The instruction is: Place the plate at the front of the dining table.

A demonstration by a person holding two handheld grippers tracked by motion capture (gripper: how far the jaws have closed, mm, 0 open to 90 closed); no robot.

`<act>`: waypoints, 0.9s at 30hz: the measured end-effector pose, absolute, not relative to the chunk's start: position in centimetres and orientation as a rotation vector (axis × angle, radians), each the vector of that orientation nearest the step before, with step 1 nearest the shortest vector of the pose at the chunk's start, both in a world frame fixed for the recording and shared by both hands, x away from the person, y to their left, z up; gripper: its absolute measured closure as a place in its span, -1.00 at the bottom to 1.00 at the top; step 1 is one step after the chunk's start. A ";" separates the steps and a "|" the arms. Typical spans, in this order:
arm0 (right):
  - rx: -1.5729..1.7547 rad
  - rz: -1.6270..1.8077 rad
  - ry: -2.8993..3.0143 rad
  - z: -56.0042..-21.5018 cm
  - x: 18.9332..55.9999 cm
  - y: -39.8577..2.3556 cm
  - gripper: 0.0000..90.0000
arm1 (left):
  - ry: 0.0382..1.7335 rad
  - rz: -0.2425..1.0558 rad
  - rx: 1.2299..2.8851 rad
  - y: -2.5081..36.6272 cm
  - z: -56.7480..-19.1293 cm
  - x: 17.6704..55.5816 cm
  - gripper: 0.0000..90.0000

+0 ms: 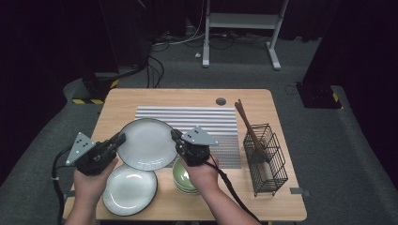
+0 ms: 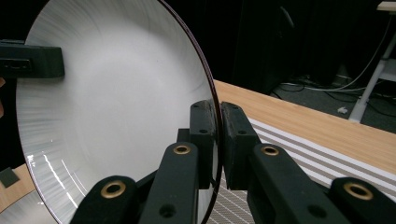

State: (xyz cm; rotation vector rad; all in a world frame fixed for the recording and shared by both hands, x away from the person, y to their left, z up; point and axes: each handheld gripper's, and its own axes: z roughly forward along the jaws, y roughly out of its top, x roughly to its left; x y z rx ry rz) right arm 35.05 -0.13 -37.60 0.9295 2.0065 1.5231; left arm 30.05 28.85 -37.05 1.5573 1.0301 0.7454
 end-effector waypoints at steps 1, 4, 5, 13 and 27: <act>0.931 1.521 2.003 -37.6 35.2 -0.3 0.86 | 1.030 0.744 1.557 28.8 -37.1 30.2 0.84; 0.934 1.517 1.998 -37.5 35.6 -0.5 0.86 | 1.023 0.742 1.558 28.6 -37.0 30.7 0.84; 0.935 1.516 1.997 -37.5 35.6 -0.6 0.86 | 1.020 0.743 1.556 28.5 -37.0 30.9 0.84; 0.966 1.500 1.979 -37.6 36.7 -1.3 0.86 | 1.003 0.749 1.556 27.6 -37.2 32.4 0.84; 1.003 1.452 1.947 -37.7 38.6 -2.5 0.86 | 0.987 0.746 1.548 26.0 -37.8 35.6 0.82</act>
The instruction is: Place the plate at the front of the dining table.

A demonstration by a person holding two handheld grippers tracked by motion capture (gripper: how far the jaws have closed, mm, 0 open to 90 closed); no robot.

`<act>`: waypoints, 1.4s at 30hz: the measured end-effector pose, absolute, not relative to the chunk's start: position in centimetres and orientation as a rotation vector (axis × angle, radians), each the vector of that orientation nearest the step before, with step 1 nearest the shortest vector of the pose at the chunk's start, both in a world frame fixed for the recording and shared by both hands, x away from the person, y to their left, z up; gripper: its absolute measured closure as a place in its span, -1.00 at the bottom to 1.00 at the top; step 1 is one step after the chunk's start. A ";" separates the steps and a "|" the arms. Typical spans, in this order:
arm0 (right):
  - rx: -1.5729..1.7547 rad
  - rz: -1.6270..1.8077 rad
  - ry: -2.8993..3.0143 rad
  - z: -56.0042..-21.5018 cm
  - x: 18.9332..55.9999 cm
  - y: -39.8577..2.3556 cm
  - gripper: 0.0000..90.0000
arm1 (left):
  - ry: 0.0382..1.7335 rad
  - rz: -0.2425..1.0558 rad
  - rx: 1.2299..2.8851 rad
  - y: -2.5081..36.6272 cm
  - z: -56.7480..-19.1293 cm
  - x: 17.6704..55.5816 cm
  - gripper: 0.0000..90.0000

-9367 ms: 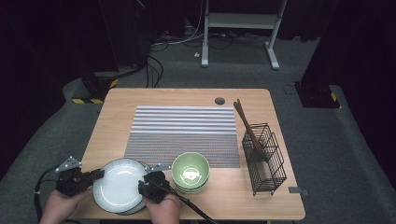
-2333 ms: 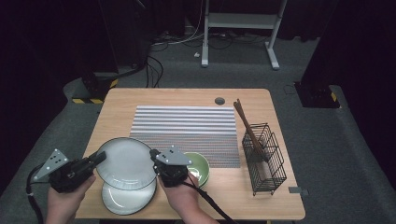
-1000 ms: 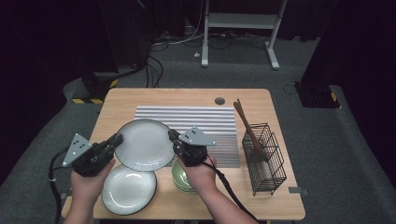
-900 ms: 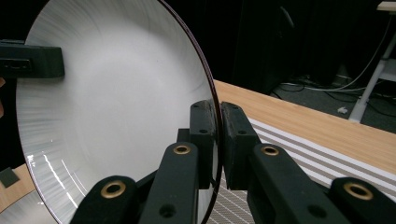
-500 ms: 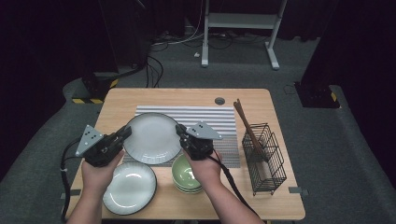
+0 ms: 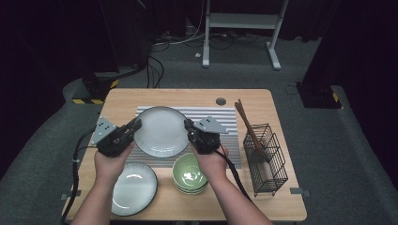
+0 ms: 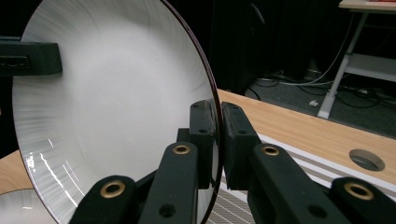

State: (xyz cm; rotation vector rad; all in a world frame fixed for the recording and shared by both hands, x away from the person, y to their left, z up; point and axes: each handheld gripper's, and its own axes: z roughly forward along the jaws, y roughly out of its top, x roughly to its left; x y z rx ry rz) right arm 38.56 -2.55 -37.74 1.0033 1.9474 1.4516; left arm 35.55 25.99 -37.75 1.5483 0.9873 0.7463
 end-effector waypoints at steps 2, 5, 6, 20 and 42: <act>1.002 1.446 1.943 -37.8 38.8 -2.7 0.86 | 0.981 0.750 1.552 25.7 -37.9 36.0 0.82; 1.013 1.440 1.939 -37.9 39.2 -3.1 0.86 | 0.974 0.747 1.549 25.4 -38.0 36.6 0.82; 1.022 1.440 1.937 -37.9 39.4 -3.2 0.86 | 0.976 0.746 1.548 25.3 -38.0 36.8 0.82; 1.023 1.387 1.907 -38.1 40.9 -3.9 0.86 | 0.971 0.729 1.542 24.3 -38.7 39.6 0.80; 1.076 1.332 1.941 -41.1 42.7 -5.1 0.87 | 1.003 0.688 1.594 22.8 -42.1 41.8 0.79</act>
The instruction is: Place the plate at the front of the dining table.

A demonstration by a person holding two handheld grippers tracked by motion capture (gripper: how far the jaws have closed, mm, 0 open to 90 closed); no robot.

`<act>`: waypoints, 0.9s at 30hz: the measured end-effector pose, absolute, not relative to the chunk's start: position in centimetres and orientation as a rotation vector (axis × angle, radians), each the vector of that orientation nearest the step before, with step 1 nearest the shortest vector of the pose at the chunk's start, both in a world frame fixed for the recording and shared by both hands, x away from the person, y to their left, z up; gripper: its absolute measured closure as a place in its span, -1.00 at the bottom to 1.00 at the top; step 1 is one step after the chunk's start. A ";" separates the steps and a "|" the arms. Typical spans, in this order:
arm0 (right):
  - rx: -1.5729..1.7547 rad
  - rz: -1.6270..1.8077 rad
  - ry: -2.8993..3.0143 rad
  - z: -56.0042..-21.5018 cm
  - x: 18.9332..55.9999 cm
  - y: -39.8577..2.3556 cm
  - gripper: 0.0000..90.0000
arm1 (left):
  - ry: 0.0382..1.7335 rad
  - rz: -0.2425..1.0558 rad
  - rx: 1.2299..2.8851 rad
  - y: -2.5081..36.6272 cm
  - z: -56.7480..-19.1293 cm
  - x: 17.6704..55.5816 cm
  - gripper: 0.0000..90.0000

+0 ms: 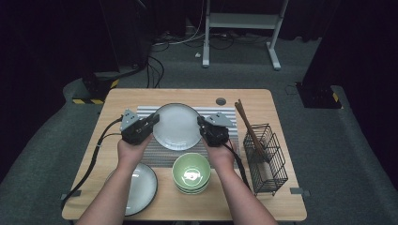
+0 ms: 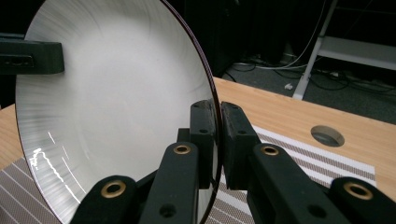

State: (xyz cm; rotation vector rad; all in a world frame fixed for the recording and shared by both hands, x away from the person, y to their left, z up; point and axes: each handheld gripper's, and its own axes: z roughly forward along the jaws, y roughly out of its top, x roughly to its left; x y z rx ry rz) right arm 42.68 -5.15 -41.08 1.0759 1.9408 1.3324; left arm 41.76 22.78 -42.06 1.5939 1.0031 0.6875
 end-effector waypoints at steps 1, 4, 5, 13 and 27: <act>1.076 1.331 1.942 -41.3 42.7 -5.2 0.87 | 1.005 0.690 1.600 22.7 -42.2 41.7 0.79; 1.080 1.325 1.949 -41.7 42.7 -5.4 0.86 | 1.004 0.703 1.612 22.4 -42.6 41.6 0.79; 1.083 1.326 1.950 -41.8 42.8 -5.4 0.86 | 1.008 0.700 1.615 22.4 -42.6 41.6 0.79; 1.104 1.329 1.974 -42.9 43.3 -5.9 0.86 | 1.025 0.702 1.639 21.9 -43.4 41.8 0.80; 1.107 1.328 2.017 -45.1 43.6 -6.0 0.87 | 1.068 0.683 1.685 21.9 -45.3 41.9 0.80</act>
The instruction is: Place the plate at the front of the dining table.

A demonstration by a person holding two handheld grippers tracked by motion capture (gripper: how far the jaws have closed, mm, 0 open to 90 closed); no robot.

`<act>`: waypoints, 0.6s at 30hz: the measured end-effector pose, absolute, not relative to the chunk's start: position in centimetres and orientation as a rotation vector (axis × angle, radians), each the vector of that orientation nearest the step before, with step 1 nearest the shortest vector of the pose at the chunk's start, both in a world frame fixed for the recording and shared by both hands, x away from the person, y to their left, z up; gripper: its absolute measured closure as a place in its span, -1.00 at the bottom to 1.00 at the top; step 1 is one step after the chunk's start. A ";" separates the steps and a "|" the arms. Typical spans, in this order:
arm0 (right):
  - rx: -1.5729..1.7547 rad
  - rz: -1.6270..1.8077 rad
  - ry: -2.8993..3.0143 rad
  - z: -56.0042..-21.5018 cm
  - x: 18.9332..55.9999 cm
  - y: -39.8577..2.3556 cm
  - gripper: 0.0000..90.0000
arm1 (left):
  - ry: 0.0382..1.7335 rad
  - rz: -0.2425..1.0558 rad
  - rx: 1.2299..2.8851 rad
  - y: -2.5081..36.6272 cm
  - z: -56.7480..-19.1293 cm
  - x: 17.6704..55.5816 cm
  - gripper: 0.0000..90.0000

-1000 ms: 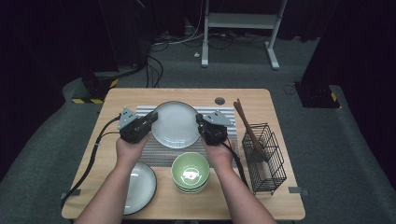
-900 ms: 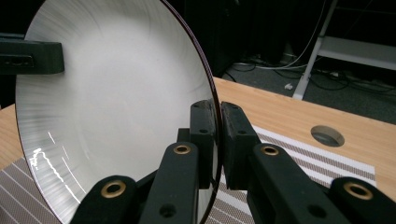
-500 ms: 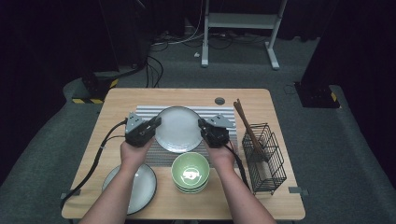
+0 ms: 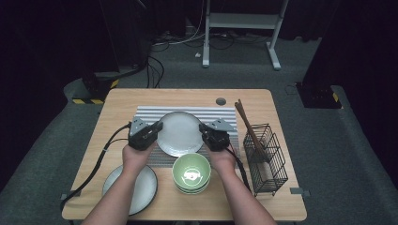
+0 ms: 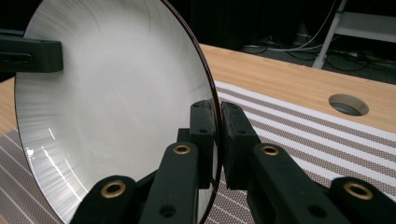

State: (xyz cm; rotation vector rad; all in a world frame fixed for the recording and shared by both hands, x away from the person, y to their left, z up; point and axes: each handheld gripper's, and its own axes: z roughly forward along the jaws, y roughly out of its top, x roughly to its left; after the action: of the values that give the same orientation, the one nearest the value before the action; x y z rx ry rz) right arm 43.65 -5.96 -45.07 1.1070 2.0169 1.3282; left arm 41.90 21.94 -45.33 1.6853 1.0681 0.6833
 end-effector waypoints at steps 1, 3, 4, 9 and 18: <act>1.106 1.325 2.022 -45.2 43.6 -5.9 0.87 | 1.072 0.680 1.688 22.0 -45.5 41.9 0.80; 1.106 1.316 2.031 -45.5 43.6 -5.8 0.87 | 1.101 0.656 1.647 21.7 -45.9 41.9 0.80; 1.110 1.316 2.037 -45.6 43.7 -5.7 0.87 | 1.104 0.652 1.651 21.7 -46.1 41.9 0.80; 1.122 1.315 2.045 -46.3 43.6 -5.9 0.87 | 1.110 0.646 1.663 21.5 -46.5 41.8 0.80; 1.111 1.297 2.058 -46.8 43.4 -6.0 0.86 | 1.118 0.642 1.687 21.2 -47.1 41.3 0.81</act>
State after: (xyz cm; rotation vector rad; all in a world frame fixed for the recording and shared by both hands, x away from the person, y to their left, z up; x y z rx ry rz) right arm 43.36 -5.96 -46.80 1.1109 2.0582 1.2966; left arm 41.33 21.23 -47.11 1.6869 1.1177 0.6422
